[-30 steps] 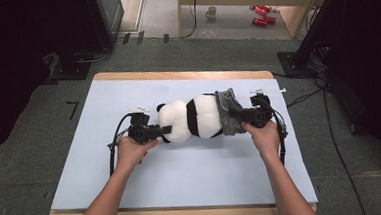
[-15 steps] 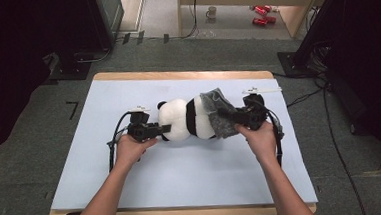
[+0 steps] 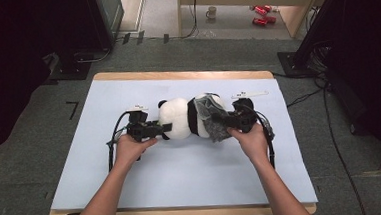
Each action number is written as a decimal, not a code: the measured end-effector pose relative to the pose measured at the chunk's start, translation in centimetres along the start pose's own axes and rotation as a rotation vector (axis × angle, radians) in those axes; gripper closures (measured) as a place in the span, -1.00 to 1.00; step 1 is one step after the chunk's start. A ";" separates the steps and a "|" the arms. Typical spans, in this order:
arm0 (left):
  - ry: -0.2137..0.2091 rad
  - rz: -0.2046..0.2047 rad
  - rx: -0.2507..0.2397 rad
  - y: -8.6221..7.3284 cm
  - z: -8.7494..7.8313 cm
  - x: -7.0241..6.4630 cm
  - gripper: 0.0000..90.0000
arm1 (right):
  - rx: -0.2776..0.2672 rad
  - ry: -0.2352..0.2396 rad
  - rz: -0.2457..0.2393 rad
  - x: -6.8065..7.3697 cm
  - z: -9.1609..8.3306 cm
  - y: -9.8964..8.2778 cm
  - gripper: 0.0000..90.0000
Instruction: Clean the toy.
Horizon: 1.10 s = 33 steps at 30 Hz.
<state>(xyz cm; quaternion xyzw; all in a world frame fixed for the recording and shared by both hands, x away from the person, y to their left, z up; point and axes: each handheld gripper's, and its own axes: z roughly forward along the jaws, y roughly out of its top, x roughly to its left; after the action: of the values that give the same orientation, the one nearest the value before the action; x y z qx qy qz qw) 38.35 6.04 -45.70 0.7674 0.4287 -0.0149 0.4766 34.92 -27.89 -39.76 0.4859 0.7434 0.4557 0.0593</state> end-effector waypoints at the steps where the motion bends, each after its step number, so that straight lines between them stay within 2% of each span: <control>1: 0.006 0.012 -0.011 0.0 -0.1 -0.1 -0.05 | -0.001 -0.002 -0.002 -0.1 0.0 0.0 0.75; 2: 0.018 0.038 -0.026 -0.1 -0.2 -0.2 -0.10 | -0.006 -0.003 0.000 -0.3 0.1 0.1 0.75; 5: 0.054 0.154 -0.072 -0.4 -0.8 -0.5 -0.18 | -0.019 -0.017 0.005 -0.8 0.1 0.1 0.75; 6: 0.058 0.179 -0.074 -0.6 -1.0 -0.6 -0.20 | -0.024 -0.019 0.011 -1.0 0.1 0.2 0.75; 7: 0.058 0.186 -0.073 -0.7 -1.0 -0.6 -0.21 | -0.028 -0.017 0.015 -1.3 0.1 0.2 0.75; 12: 0.029 0.166 -0.064 -1.3 -0.9 -0.6 -0.23 | -0.034 -0.031 0.013 -1.8 0.4 0.8 0.75; 16: 0.031 0.181 -0.047 -1.7 0.4 -0.6 -0.23 | -0.041 -0.032 0.019 -2.2 0.6 1.0 0.74; 20: 0.028 0.175 -0.070 -1.6 1.9 -0.3 -0.24 | -0.047 -0.030 0.033 -2.6 0.8 1.2 0.74; 21: 0.033 0.193 -0.083 -1.6 2.1 -0.2 -0.24 | -0.048 -0.032 0.036 -2.6 0.8 1.3 0.74; 25: 0.023 0.192 -0.108 -1.5 2.5 0.0 -0.22 | -0.052 -0.031 0.050 -2.9 0.9 1.2 0.74; 26: 0.026 0.180 -0.108 -1.5 2.6 0.0 -0.20 | -0.054 -0.030 0.052 -2.9 0.9 1.2 0.74; 28: 0.024 0.148 -0.102 -1.5 2.7 -0.2 -0.01 | -0.058 -0.028 0.056 -2.9 0.9 1.1 0.74; 31: 0.060 0.175 -0.103 -1.5 2.7 -0.7 0.36 | -0.058 -0.032 0.044 -2.7 1.0 1.2 0.75; 33: 0.055 0.146 -0.100 -1.6 2.5 -0.7 0.50 | -0.053 -0.036 0.032 -2.4 0.8 1.3 0.76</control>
<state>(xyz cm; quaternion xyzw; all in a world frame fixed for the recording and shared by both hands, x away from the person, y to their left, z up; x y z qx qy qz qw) 37.82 3.99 -47.91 0.7719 0.3846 0.0623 0.5023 37.47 -29.06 -40.13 0.5039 0.7221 0.4676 0.0783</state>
